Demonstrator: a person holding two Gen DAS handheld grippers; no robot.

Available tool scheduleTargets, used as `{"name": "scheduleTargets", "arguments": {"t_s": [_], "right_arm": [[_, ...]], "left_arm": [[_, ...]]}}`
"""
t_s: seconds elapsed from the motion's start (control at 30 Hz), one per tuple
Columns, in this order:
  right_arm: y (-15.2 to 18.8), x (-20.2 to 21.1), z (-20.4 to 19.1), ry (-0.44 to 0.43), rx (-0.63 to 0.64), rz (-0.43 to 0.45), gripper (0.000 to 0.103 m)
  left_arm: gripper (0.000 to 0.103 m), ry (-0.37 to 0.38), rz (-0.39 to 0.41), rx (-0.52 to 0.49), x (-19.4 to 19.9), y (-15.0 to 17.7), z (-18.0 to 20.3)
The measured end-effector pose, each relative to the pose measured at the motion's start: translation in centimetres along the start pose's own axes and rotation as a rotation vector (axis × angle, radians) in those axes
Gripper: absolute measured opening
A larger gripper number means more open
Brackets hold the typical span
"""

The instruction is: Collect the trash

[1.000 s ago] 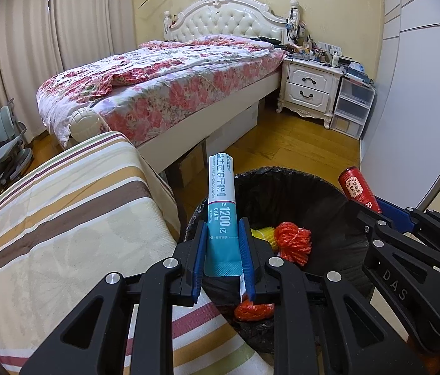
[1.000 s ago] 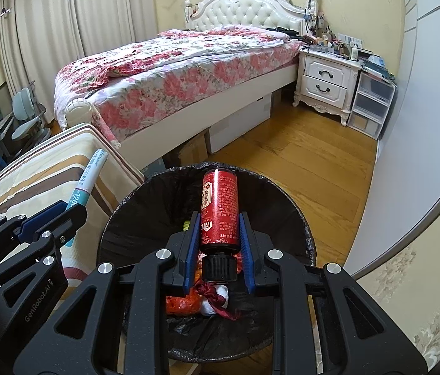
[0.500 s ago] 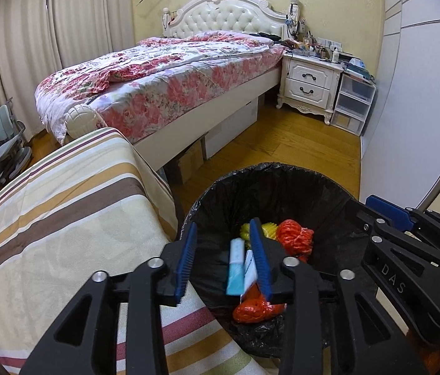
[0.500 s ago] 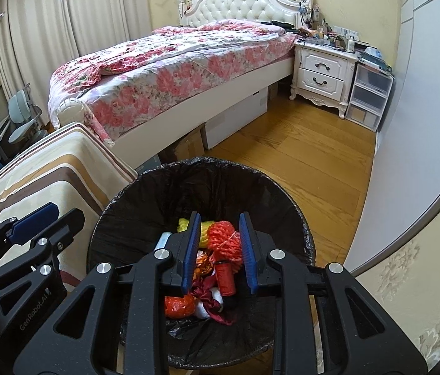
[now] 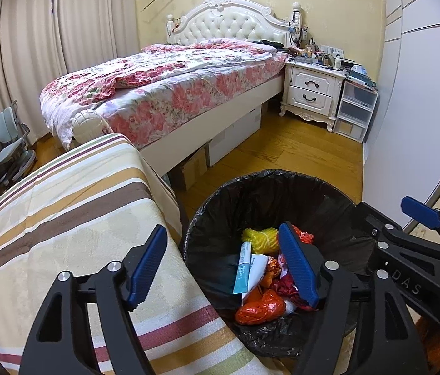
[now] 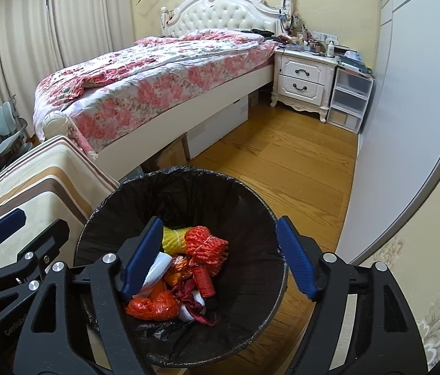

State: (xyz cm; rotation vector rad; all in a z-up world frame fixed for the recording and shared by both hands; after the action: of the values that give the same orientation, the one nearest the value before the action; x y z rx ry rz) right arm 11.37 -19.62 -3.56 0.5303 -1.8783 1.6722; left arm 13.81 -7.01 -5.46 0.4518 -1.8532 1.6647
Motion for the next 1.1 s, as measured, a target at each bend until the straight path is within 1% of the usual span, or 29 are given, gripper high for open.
{"name": "scheduleTargets", "arguments": {"t_s": [0.17,0.23,0.33,0.5,0.77,0.9,0.97,1.1], "right_arm": [[0.0,0.4,0.5,0.020,-0.009,0.011,0.082],[0.0,0.6,0.7,0.026,-0.015,0.015,0.088],[0.2,1.0,1.1,0.033,-0.033,0.022,0.090],[0.4,1.6,1.3,0.048,-0.043,0.027,0.094],[0.9,3.3,0.7,0.055,-0.026,0.040,0.095],[1.4,4.4,0.3,0.045,-0.026,0.038,0.095],[1.7,5.2,-0.1,0.042,-0.020,0.041,0.095],[2.3,7.0,-0.9,0.034,0.002,0.054,0.095]], "left_arm": [[0.078,-0.008,0.015,0.014,0.5,0.0,-0.4],[0.080,-0.009,0.022,0.017,0.8,0.0,-0.6],[0.083,-0.030,0.036,0.008,1.4,0.1,-0.6],[0.085,-0.049,0.053,-0.003,2.3,0.3,-0.7],[0.085,-0.074,0.065,0.014,4.4,1.2,-1.3],[0.086,-0.070,0.052,0.036,5.6,2.0,-1.8],[0.086,-0.076,0.048,0.038,6.3,2.3,-2.1],[0.086,-0.096,0.066,0.057,8.1,2.9,-2.8]]}}
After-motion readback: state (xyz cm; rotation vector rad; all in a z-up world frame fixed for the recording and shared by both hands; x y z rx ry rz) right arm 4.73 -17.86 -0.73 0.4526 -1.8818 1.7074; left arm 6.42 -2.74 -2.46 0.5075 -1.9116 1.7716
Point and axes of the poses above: each gripper's, at about its wrist camera, not at the fingertips, and x roughly against the way its jaws point, z to its right, y to its underside, the point moved 2 cm from there along -x, roughly the way its jaws point, and after that the axes turned 3 degrees about z, right-handed, at the moved point
